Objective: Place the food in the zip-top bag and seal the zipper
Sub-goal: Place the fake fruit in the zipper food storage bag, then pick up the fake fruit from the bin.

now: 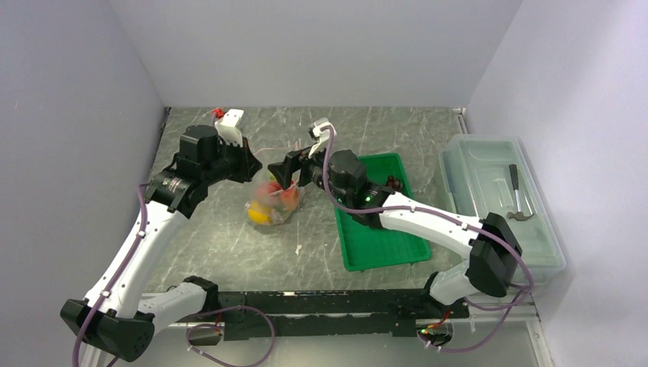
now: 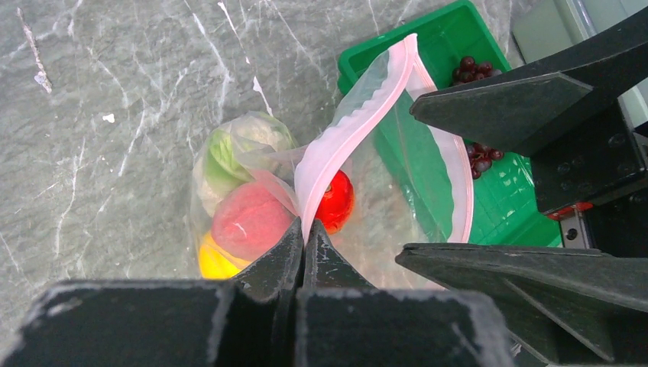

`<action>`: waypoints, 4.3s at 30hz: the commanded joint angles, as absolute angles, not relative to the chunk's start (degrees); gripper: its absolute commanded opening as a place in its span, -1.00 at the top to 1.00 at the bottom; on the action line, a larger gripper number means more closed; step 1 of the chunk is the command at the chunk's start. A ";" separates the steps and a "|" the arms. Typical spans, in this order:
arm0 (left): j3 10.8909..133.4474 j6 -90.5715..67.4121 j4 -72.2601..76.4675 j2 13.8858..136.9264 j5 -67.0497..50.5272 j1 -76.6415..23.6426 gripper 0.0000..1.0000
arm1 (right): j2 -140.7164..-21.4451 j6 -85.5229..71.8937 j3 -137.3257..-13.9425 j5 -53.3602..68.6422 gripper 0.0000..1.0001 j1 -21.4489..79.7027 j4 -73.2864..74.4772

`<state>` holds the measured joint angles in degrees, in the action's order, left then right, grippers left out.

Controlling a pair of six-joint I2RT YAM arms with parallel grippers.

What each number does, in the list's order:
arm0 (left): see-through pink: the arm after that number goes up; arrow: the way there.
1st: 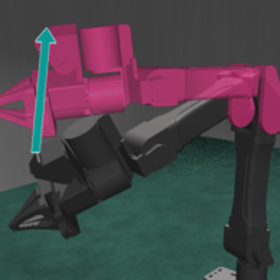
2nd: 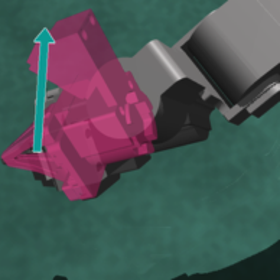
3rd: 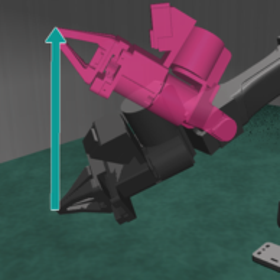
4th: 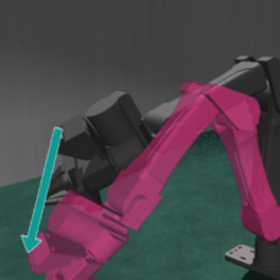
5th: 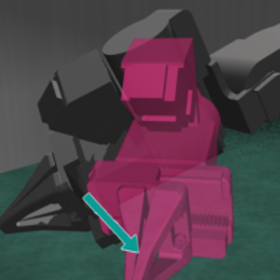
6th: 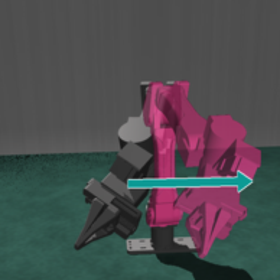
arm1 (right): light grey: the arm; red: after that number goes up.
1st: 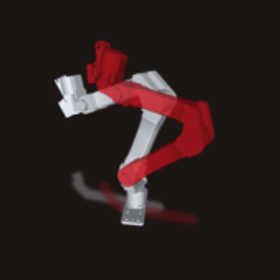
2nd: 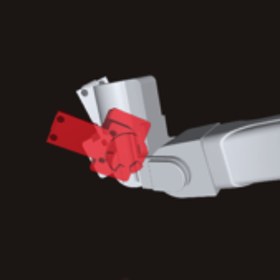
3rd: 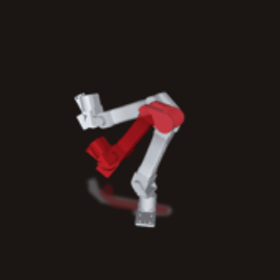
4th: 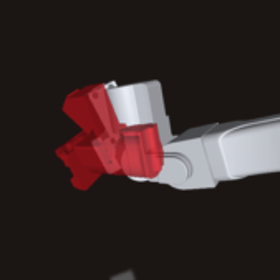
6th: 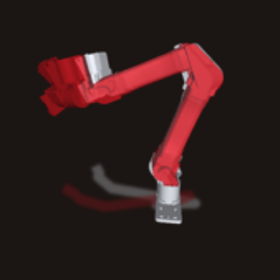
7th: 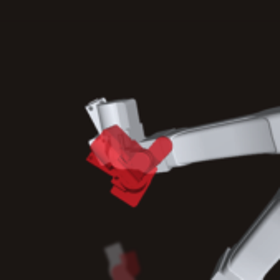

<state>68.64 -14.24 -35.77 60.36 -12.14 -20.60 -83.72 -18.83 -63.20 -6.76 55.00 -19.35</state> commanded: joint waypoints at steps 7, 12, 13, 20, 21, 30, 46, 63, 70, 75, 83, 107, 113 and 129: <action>68.43 -13.27 -33.31 59.85 -12.65 -20.65 1.00 | -74.95 -16.57 -64.50 -11.42 -0.74 55.11 -13.85; 68.34 -13.23 -33.31 59.85 -12.46 -20.65 1.00 | -69.06 -15.62 -63.49 -15.37 -0.73 55.11 -9.62; 68.31 -13.22 -33.31 59.96 -12.48 -20.65 1.00 | -68.06 -15.60 -63.50 -16.29 -0.73 55.11 -8.24; 68.31 -13.20 -33.40 60.12 -12.13 -20.65 1.00 | -63.63 -15.60 -65.94 -19.91 -0.73 55.02 7.86; 68.23 -13.12 -33.32 60.12 -12.05 -20.65 1.00 | -63.25 -15.60 -66.00 -19.91 -0.73 54.94 10.13; 68.12 -13.02 -33.40 60.21 -11.71 -20.65 1.00 | -60.02 -15.60 -62.60 -19.91 -0.73 54.08 25.04; 68.30 -13.09 -33.83 60.91 -11.70 -20.61 1.00 | -63.25 -15.60 -52.66 -19.91 -0.73 41.40 34.03; 68.52 -13.18 -34.19 61.52 -12.13 -20.74 1.00 | -70.96 -15.60 -47.08 -19.91 -0.87 34.54 34.42; 68.85 -13.42 -34.59 62.14 -12.13 -20.74 1.00 | -75.51 -61.15 -47.80 -40.46 -0.99 32.16 34.82; 68.78 -13.27 -34.55 61.88 -12.12 -20.74 1.00 | -77.89 -69.49 -48.28 -38.17 -0.99 30.14 31.92; 68.85 -13.25 -34.54 61.63 -12.26 -20.74 1.00 | -80.38 -68.99 -49.19 -36.13 -0.99 28.70 28.71; 68.85 -13.22 -34.62 61.61 -12.30 -20.74 1.00 | -83.66 -53.12 -46.75 -33.55 -0.99 27.80 26.30; 68.87 -13.25 -34.62 61.61 -12.48 -20.74 1.00 | -84.59 -50.51 -45.38 -33.06 -0.99 27.82 24.99; 68.95 -13.17 -34.78 62.13 -12.56 -20.74 1.00 | -86.59 -46.38 -45.88 -30.15 0.24 27.83 21.68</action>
